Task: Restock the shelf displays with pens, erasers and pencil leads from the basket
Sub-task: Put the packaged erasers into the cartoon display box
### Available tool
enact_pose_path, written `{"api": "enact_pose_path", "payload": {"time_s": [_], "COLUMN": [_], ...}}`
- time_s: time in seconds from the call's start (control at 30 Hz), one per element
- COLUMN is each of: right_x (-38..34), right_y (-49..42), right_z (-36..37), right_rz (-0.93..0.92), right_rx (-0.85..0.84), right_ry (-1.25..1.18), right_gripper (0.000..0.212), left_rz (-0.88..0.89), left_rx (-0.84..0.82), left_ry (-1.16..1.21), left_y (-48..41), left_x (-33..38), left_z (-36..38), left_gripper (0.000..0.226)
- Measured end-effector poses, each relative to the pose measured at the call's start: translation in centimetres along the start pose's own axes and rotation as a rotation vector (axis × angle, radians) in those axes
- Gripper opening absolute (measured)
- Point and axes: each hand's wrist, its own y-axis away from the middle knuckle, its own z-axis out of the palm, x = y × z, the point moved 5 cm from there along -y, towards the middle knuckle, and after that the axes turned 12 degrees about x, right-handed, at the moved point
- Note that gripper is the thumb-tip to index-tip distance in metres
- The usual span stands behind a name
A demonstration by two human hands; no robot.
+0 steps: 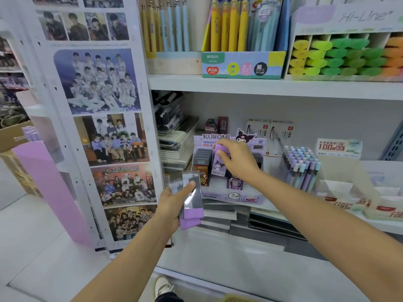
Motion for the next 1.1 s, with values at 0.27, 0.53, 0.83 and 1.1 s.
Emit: {"api": "enact_pose_path", "payload": {"time_s": [0.27,0.53,0.83,1.1], "right_x": [0.9,1.8,1.4,0.5], "right_y": [0.0,-1.1,-0.5,1.1], "right_z": [2.0,2.3,2.3,-0.7], "right_rz": [0.053,0.043,-0.087,-0.057], "right_rx": [-0.076,-0.195,-0.01,0.06], "right_ry": [0.089,0.131,0.221,-0.046], "right_gripper": [0.026,0.022,0.023,0.02], "left_rz": [0.003,-0.014,-0.001,0.034], "left_rx": [0.011,0.014,0.014,-0.027], "left_ry": [-0.017,-0.009,-0.015,-0.059], "left_y": [-0.6,-1.2,-0.9,1.1], "left_x": [-0.1,-0.2,0.2,0.6], "left_z": [0.2,-0.2,0.0,1.1], "left_gripper": [0.044,0.05,0.049,0.051]}}
